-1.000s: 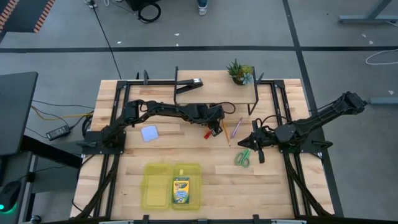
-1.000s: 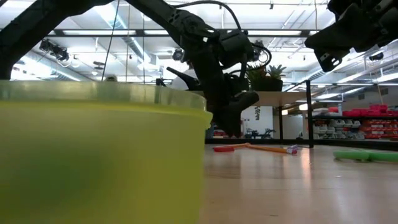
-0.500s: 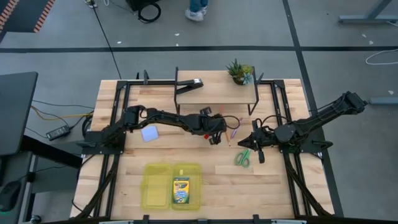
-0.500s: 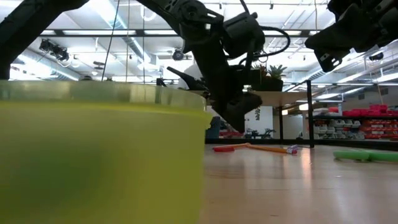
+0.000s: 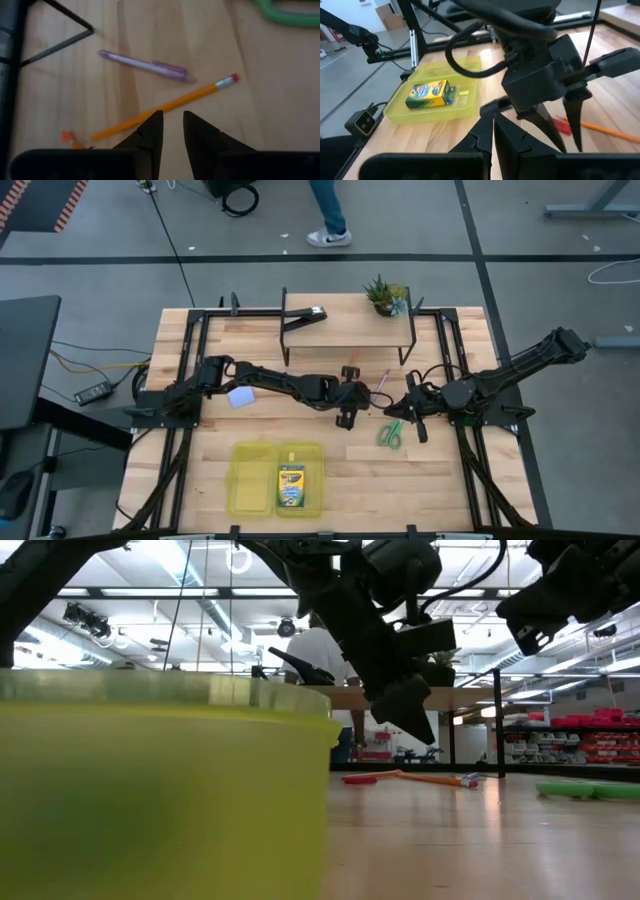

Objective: Pack school essentials
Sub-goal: Put the left orange pencil into the yellow supply box

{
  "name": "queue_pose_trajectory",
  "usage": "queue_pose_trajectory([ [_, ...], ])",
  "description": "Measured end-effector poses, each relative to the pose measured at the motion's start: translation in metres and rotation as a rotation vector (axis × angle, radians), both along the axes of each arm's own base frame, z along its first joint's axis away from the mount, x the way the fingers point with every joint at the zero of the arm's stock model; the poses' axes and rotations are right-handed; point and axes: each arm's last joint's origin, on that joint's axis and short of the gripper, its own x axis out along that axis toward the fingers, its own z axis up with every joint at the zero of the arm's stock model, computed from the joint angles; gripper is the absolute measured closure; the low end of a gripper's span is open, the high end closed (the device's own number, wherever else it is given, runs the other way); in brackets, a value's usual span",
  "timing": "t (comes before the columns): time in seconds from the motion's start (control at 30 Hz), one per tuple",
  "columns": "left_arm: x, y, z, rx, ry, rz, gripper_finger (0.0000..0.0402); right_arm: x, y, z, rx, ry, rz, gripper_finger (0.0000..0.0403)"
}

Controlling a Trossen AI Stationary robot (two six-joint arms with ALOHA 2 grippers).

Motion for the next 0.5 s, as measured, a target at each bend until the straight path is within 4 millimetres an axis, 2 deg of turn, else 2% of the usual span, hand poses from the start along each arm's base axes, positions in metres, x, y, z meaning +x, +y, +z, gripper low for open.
queue_pose_trajectory([
  [0.13,0.002,-0.009,-0.003,0.027,0.006,-0.089,0.0311,-0.005,0.001,0.016,0.005,0.037,0.011,0.0380],
  [0.23,0.005,-0.014,-0.007,0.010,-0.021,-0.087,0.0311,-0.007,0.004,0.025,0.008,0.029,0.031,0.0380],
  [0.5,0.008,-0.014,0.002,-0.041,-0.051,-0.070,0.0330,-0.011,0.007,0.027,-0.064,0.001,-0.048,0.0380],
])
